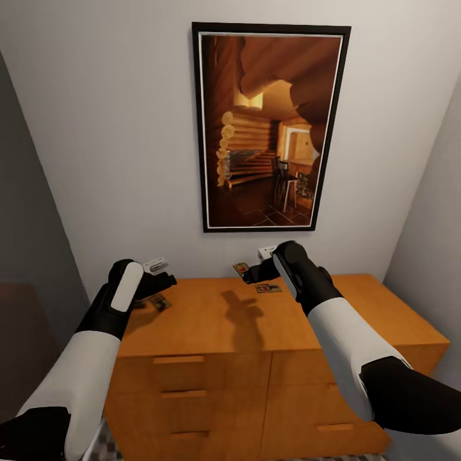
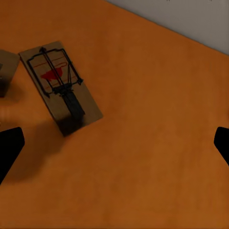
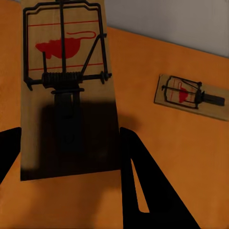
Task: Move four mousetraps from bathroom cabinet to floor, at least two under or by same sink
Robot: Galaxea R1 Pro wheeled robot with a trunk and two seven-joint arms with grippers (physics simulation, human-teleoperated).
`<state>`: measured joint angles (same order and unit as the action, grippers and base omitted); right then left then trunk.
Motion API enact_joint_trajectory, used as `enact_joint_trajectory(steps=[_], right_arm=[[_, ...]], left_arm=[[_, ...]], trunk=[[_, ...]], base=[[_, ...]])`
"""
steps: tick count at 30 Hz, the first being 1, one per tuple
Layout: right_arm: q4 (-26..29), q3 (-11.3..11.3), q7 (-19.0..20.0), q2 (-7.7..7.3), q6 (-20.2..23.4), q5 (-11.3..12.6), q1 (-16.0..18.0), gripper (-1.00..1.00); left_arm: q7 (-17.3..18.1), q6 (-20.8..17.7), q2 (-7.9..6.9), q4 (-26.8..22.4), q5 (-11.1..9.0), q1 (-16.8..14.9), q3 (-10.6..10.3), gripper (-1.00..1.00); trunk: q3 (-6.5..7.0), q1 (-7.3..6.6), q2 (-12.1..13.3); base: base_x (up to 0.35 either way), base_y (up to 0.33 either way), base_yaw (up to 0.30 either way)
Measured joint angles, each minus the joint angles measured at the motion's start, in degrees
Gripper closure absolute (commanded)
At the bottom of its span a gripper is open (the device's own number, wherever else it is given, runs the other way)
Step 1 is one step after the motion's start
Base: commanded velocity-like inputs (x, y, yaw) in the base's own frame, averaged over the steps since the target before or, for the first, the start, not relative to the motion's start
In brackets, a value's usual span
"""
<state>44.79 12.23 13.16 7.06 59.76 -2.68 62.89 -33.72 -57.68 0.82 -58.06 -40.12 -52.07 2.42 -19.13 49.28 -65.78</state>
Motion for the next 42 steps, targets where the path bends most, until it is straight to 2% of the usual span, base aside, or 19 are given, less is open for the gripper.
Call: enact_joint_trajectory(steps=[13, 23, 42], right_arm=[[-0.03, 0.0, -0.22, -0.01, 0.0, -0.02, -0.17, 1.0], [-0.02, -0.01, -0.31, -0.01, 0.02, -0.07, -0.16, 1.0], [-0.02, -0.01, -0.29, -0.01, 0.01, -0.03, -0.18, 1.0]], left_arm=[[0.01, -0.08, 0.08, -0.09, -0.16, 0.0, -0.01, -1.0], [0.01, -0.23, 0.05, 0.07, 0.04, 0.0, -0.05, -1.0], [0.01, -0.3, 0.0, 0.12, -0.1, -0.01, 0.05, -1.0]], trunk=[[0.0, 0.0, 0.0], [0.0, -0.01, 0.0], [0.0, -0.01, 0.0]], base=[[0.0, 0.0, 0.222], [0.027, -0.022, 0.024], [0.154, -0.189, 0.001]])
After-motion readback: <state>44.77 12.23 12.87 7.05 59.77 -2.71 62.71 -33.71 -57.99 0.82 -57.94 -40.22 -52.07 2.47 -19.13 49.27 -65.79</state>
